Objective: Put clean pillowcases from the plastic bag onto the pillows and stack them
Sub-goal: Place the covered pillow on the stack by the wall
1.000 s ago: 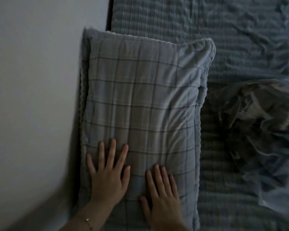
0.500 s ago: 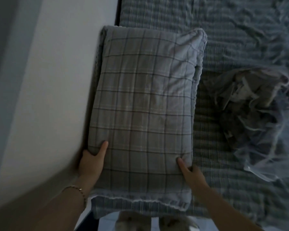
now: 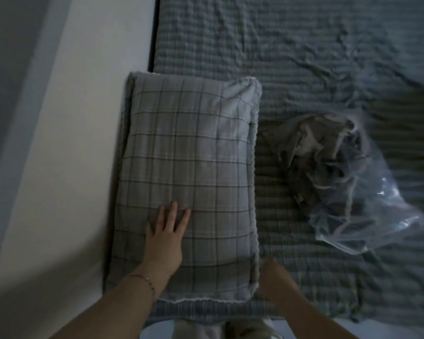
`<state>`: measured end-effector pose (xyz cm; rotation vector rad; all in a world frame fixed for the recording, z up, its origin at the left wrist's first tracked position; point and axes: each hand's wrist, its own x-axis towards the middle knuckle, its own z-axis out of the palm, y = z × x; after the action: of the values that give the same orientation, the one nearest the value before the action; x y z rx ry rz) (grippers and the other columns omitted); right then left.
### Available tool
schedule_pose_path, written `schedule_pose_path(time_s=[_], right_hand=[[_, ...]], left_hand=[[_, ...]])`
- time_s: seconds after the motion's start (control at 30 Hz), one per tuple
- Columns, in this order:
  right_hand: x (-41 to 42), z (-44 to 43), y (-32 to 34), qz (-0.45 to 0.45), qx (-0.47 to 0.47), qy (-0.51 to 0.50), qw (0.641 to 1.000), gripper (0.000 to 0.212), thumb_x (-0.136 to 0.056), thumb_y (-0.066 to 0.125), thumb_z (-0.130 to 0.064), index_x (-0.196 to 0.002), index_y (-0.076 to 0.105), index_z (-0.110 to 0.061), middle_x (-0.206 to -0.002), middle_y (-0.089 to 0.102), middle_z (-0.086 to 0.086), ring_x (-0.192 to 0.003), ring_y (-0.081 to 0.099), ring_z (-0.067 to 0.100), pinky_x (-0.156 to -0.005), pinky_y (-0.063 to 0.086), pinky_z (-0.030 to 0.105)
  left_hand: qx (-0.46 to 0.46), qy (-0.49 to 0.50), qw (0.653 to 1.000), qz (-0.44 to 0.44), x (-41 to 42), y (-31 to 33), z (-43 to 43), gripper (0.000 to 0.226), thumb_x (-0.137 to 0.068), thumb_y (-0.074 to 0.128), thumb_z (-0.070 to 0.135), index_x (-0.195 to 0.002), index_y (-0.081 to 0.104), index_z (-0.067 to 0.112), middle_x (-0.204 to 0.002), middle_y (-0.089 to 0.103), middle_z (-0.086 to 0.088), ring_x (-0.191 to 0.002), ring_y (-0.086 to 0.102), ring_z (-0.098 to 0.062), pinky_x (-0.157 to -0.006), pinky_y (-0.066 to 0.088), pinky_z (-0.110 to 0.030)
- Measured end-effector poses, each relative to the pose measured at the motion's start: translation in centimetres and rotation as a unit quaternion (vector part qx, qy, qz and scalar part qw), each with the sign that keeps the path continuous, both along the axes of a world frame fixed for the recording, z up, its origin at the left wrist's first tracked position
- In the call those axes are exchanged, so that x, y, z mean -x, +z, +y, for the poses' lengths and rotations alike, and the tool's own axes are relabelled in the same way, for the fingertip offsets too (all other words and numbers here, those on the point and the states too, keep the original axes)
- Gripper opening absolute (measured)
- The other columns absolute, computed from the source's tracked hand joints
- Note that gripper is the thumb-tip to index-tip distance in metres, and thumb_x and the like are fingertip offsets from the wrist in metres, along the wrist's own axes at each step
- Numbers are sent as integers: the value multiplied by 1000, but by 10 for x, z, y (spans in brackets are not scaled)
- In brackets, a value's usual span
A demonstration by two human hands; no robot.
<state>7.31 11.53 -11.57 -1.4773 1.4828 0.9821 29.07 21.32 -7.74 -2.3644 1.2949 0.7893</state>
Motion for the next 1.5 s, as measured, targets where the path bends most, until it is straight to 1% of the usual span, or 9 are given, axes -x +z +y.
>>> schedule_pose_path(time_s=[0.23,0.5,0.6,0.77,0.97,1.13,1.3,1.4,1.5], right_hand=[[56,-33,93,-85,13,-41,995,31,-95,44,-17,-123,55,-9,-123,58,11,-103,55,22,-84,40,24],[190,-114,124,-66,95,-193,974,22,-92,48,-11,-73,59,-12,-80,58,10,-75,55,21,-70,47,28],[229,-146,114,-79,117,-175,974,33,-92,44,-11,-60,48,-18,-62,51,0,-56,48,12,-50,36,18],[246,-185,93,-184,140,-140,963,31,-93,44,-16,-62,48,-18,-55,44,-6,-45,36,7,-41,27,14],[183,-205,52,-247,122,-33,961,55,-86,54,-49,-130,44,-18,-129,46,2,-115,49,19,-96,47,35],[155,-219,23,-174,126,-71,974,37,-93,46,-38,-123,50,-16,-138,38,11,-119,45,29,-96,42,42],[167,-225,78,-399,180,-144,888,19,-95,41,-19,-94,57,-7,-106,57,5,-93,55,20,-79,48,33],[175,-255,148,-467,157,-239,837,23,-95,40,-17,-86,56,-3,-79,59,4,-71,53,17,-62,44,29],[179,-288,235,-542,168,-230,790,26,-96,41,-16,-74,55,-14,-64,53,-5,-58,49,6,-52,41,20]], left_hand=[[-196,-3,971,140,43,48,-92,36,-95,37,16,-125,51,2,-128,54,-13,-112,56,-25,-90,45,-30],[147,-234,956,98,198,84,-168,80,-86,58,38,-149,13,17,-154,11,-11,-139,21,-31,-111,26,-41],[205,-122,970,53,246,64,-206,106,-58,81,50,-143,34,8,-142,39,-21,-125,45,-38,-98,43,-47],[252,185,938,149,286,54,-278,25,-100,36,24,-97,56,10,-92,64,-9,-83,57,-23,-70,42,-33],[293,284,867,287,272,74,-310,13,-95,48,17,-83,50,13,-66,47,1,-59,45,-10,-55,36,-23],[308,156,886,309,263,80,-295,24,-94,48,14,-91,34,33,-76,50,3,-61,50,-6,-61,44,-21],[213,-32,964,155,248,80,-287,25,-90,45,-4,-87,53,20,-132,43,-8,-113,48,-13,-83,30,-2],[274,-38,954,118,239,108,-306,26,-90,49,9,-112,63,4,-124,57,-9,-116,52,-22,-83,28,7],[314,-37,940,125,217,140,-329,28,-84,46,31,-98,66,17,-98,65,3,-99,62,-19,-92,45,-23]])
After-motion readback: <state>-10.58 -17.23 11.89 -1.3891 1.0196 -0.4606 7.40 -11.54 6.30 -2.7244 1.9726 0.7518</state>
